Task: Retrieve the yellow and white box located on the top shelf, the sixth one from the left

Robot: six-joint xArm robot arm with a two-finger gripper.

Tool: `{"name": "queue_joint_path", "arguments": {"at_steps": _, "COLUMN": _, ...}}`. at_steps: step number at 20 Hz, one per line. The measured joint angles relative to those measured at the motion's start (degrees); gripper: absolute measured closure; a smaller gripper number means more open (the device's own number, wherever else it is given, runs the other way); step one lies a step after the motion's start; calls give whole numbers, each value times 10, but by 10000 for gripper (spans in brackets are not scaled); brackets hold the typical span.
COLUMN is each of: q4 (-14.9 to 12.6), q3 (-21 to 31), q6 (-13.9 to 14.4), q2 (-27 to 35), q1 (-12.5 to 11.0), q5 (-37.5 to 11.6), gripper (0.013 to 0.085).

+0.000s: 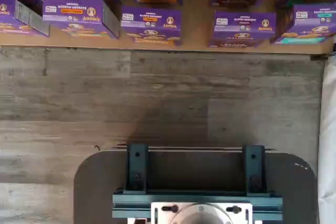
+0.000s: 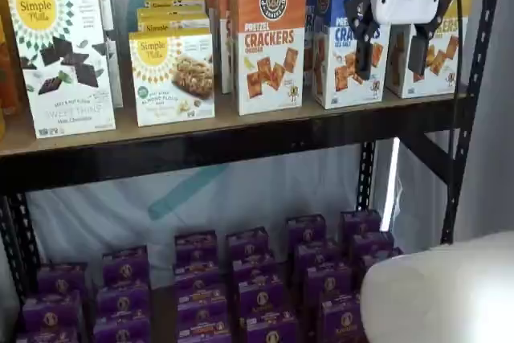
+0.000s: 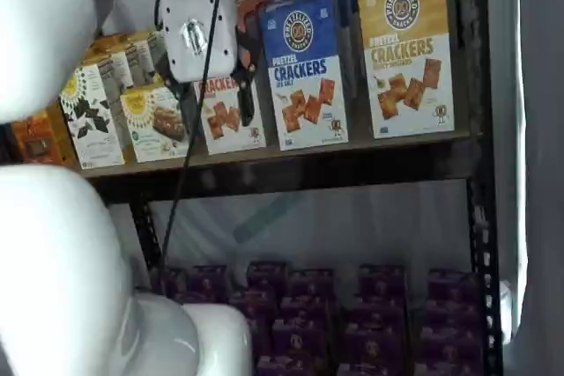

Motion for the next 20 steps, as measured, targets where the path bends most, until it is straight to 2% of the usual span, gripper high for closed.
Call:
{"name": "queue_joint_path", "arguments": {"at_steps": 3, "q4": 18, "q3": -3, "q6": -8, "q2": 4, "q1": -16, "q5": 8, "gripper": 130}}
{"name": "queue_joint_path", "arguments": {"at_steps": 5, "q4": 20, "q3": -3, "q6": -8, "q2": 4, "q1": -17, "q5": 9, "gripper": 130}}
{"name": "queue_joint_path", "arguments": {"at_steps": 9, "q4": 14, "q3": -1, "q6": -7, "q2": 3, "q1": -13, "q5": 3, "gripper": 130}}
{"name": "queue_joint_path", "arguments": {"at_steps": 12, "q4": 4, "q3": 4, "q6": -18, "q2": 1, "q1": -20, "q5": -13, "gripper": 130}}
{"name": "queue_joint_path", "arguments": {"at_steps": 16, "q4": -8, "q3": 12, "q6": -57, "q2": 2, "q1": -54, "q5": -54, "gripper": 130}}
{"name": "queue_joint_path", "arguments": {"at_steps": 20, "q4": -17, "q3": 15, "q6": -110, "q2": 12, "q1": -106, "q5": -106, "gripper": 130}}
